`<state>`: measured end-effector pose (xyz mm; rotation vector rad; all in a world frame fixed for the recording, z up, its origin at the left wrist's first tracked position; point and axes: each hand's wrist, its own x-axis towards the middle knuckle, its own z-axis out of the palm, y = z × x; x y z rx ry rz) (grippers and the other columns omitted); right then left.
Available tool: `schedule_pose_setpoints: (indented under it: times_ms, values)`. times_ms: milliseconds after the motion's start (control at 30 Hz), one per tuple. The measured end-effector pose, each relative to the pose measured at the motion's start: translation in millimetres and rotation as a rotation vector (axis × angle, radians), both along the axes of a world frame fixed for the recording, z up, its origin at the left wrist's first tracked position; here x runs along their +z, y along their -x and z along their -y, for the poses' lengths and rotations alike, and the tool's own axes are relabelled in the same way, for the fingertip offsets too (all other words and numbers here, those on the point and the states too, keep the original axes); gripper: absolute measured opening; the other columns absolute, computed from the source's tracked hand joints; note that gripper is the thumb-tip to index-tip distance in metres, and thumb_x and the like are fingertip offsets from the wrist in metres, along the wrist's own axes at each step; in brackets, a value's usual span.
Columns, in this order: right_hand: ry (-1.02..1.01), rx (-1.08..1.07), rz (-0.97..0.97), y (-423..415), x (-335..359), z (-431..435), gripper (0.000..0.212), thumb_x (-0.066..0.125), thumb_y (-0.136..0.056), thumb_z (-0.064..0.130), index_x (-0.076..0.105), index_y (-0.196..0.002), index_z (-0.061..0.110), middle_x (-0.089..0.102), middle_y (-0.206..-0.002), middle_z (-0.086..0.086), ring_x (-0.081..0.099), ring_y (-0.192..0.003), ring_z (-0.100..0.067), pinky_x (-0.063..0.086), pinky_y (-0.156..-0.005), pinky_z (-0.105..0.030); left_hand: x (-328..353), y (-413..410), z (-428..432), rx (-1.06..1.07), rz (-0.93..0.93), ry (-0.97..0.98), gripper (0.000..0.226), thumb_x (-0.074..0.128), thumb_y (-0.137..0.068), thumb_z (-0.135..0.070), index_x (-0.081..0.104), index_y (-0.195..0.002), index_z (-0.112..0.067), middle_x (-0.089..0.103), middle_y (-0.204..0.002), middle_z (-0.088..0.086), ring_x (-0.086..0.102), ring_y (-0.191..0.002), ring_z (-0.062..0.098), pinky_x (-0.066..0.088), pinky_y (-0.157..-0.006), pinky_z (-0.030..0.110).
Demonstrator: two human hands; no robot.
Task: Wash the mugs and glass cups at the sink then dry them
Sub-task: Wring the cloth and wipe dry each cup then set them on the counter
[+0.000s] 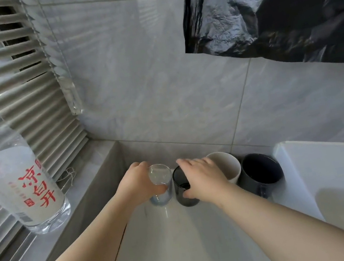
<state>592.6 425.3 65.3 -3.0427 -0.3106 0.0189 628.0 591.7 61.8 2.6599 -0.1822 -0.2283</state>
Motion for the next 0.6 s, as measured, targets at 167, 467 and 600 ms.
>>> schedule_pose_setpoints:
  times_ms: [167, 467, 600]
  values:
    - [-0.003, -0.057, 0.073, -14, -3, 4, 0.078, 0.065, -0.076, 0.043, 0.027, -0.141, 0.021, 0.048, -0.137, 0.003, 0.034, -0.129, -0.024, 0.021, -0.106, -0.037, -5, -16, 7, 0.079, -0.002, 0.125, 0.074, 0.077, -0.073, -0.034, 0.043, -0.137, -0.019, 0.035, -0.133, 0.004, 0.049, -0.093, 0.017, 0.043, -0.079, 0.024]
    - [-0.137, -0.126, 0.032, -28, -7, 3, 0.06, 0.069, -0.078, 0.038, 0.041, -0.126, 0.015, 0.047, -0.13, -0.003, 0.039, -0.119, -0.027, 0.036, -0.096, -0.033, -10, -30, 14, 0.102, 0.066, 0.224, 0.065, 0.077, -0.072, -0.03, 0.051, -0.131, -0.019, 0.042, -0.127, 0.005, 0.052, -0.099, 0.017, 0.038, -0.082, 0.02]
    - [-0.174, -0.178, 0.074, -24, -9, 2, 0.054, 0.07, -0.078, 0.039, 0.044, -0.116, 0.01, 0.042, -0.124, -0.006, 0.041, -0.115, -0.026, 0.041, -0.089, -0.034, -13, -30, 11, 0.116, 0.075, 0.254, 0.066, 0.078, -0.071, -0.03, 0.053, -0.13, -0.019, 0.044, -0.129, 0.005, 0.05, -0.113, 0.017, 0.036, -0.084, 0.019]
